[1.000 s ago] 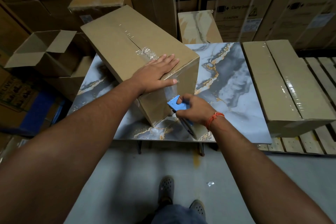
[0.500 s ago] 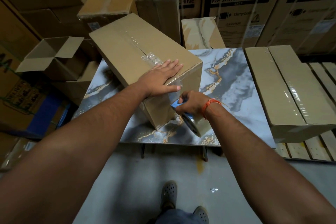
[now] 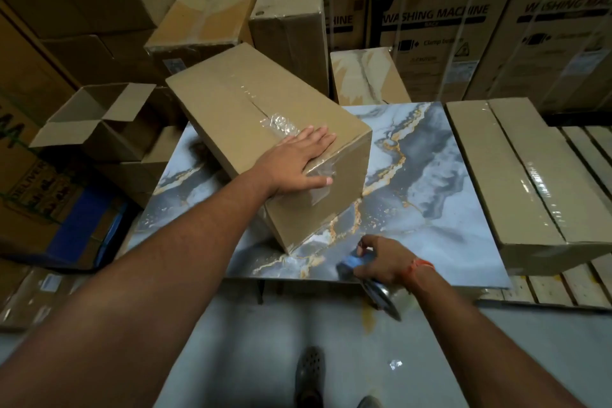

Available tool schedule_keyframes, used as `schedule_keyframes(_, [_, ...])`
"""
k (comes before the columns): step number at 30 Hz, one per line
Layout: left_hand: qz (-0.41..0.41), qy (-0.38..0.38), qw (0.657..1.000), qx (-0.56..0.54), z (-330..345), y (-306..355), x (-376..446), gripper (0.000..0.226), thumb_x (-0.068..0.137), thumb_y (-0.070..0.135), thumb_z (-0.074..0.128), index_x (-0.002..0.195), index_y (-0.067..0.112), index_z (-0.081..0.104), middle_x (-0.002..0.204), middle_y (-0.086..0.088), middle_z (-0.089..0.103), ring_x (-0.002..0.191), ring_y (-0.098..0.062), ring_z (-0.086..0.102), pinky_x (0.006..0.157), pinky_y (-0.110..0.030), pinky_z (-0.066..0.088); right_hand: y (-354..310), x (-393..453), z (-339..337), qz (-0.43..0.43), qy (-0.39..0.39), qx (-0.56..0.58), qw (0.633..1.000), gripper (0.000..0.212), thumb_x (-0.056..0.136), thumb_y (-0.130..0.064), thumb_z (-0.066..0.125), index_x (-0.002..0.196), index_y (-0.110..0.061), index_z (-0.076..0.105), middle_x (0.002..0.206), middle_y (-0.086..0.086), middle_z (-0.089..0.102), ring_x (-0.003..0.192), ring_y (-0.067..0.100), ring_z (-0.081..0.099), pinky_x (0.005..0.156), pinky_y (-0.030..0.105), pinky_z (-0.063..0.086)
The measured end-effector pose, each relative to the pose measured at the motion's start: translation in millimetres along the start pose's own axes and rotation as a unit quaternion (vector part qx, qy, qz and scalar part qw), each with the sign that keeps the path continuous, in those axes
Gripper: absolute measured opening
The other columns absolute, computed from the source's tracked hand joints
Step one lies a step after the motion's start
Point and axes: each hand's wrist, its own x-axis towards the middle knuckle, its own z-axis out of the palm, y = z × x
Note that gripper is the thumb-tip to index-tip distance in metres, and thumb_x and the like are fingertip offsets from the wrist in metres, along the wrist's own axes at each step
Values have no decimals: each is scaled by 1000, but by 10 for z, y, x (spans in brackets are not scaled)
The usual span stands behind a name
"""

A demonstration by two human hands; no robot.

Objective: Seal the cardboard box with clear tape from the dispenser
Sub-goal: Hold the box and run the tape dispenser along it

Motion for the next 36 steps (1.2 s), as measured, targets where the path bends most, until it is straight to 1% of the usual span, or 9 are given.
schedule_keyframes(2, [6,-2,1000,-8,24,-8,16,103,79,82,38,163,33,5,173,2,3,159,-22,3,127,-46,8,141,-48,89,-10,24,33,999,39,76,-37,80,107,-21,62,103,2,65,88,20,61,75,25,44])
schedule_keyframes(6, [0,9,1000,-4,19,-4,1,102,80,81,40,163,33,5,172,3,3,159,-22,3,127,-48,10,55,-62,76,-48,82,69,993,37,71,-32,78,102,-29,58,106,6,69,88,26,67,76,35,58])
schedule_keyframes(10, [-7,6,1000,2,8,56,-22,103,79,81,40,163,33,6,173,3,3,159,-22,4,127,-52,13,-22,-72,22,-77,121,89,986,39,71,-30,77,104,-31,56,107,7,70,84,26,68,73,39,61])
schedule_keyframes(21, [-29,-2,999,12,-25,157,-56,104,77,79,38,163,30,8,173,0,6,159,-24,6,127,-51,12,113,-139,99,-94,156,121,976,39,73,-30,78,106,-32,56,114,1,67,87,23,66,71,36,59])
schedule_keyframes(24, [-19,29,996,84,-28,262,-122,94,86,69,31,163,21,5,172,-8,5,159,-29,6,128,-51,13,148,-158,111,-99,160,128,974,39,75,-31,77,106,-32,55,115,1,66,91,24,66,69,36,59])
schedule_keyframes(27, [36,115,957,263,17,412,-258,85,96,59,17,162,8,0,171,-16,-2,158,-31,-6,128,-48,8,210,-174,129,-104,167,143,970,37,75,-32,77,104,-33,54,112,1,67,87,22,66,59,29,55])
schedule_keyframes(31, [110,34,882,456,189,400,-436,87,100,59,9,157,-4,-11,167,-25,-14,155,-37,-17,129,-47,-1,279,-179,189,-105,173,168,965,39,74,-34,77,105,-34,53,110,2,67,86,20,67,57,27,55])
schedule_keyframes(34, [102,-8,831,547,374,365,-441,94,100,62,8,152,-14,-15,164,-33,-12,153,-43,-19,128,-48,-5,300,-178,240,-108,178,179,962,39,75,-33,78,106,-32,54,110,3,66,85,19,65,56,25,53])
schedule_keyframes(36, [69,-46,813,576,486,355,-459,100,98,65,7,147,-18,-20,162,-35,-14,154,-44,-15,128,-48,-2,319,-180,270,-108,180,191,959,39,75,-32,78,105,-31,54,108,3,66,85,17,65,57,26,54])
